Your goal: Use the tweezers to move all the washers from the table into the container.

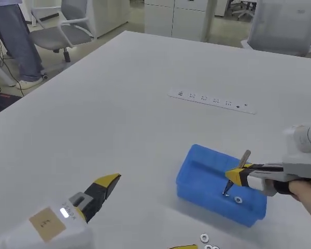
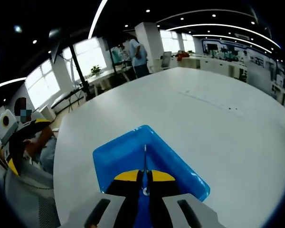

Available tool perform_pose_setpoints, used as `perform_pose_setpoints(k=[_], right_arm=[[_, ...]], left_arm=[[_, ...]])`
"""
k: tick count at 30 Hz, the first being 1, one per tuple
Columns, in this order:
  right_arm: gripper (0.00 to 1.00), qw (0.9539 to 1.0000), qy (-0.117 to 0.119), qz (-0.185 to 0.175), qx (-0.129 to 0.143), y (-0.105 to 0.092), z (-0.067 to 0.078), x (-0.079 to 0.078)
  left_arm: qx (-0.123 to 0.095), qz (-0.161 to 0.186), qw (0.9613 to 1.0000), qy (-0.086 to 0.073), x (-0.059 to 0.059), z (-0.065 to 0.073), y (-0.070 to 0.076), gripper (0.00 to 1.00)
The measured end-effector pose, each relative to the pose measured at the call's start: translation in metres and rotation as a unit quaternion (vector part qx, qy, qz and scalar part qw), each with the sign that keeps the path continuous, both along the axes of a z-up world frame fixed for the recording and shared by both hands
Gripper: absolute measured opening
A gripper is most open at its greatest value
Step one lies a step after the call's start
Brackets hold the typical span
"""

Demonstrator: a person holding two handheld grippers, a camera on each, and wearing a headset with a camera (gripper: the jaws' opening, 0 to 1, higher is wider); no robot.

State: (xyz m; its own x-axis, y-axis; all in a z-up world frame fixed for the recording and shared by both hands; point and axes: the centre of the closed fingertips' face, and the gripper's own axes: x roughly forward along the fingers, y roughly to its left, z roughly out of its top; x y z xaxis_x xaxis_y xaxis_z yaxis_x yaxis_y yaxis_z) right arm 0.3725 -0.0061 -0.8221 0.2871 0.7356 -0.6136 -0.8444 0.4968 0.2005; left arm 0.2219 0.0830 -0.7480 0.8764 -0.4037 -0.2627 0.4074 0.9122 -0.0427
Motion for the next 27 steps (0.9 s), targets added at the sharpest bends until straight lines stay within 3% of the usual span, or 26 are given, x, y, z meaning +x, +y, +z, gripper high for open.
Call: perform_pose_setpoints(k=[8,17,27], right_arm=[[0.04,0.9993,-0.023,-0.008,0.029,-0.002,0.025,-0.005],[0.04,0.9961,-0.044,-0.005,0.077,-0.003,0.060,-0.031],[0.04,0.9946,-0.037,0.015,0.095,-0.001,0.070,-0.061]], left_arm=[[-0.001,0.002,1.0000,0.000,0.000,0.000,0.001,0.93],[-0.001,0.000,1.0000,0.000,0.000,0.000,0.000,0.93],[-0.001,-0.004,1.0000,0.000,-0.001,0.000,-0.001,0.93]])
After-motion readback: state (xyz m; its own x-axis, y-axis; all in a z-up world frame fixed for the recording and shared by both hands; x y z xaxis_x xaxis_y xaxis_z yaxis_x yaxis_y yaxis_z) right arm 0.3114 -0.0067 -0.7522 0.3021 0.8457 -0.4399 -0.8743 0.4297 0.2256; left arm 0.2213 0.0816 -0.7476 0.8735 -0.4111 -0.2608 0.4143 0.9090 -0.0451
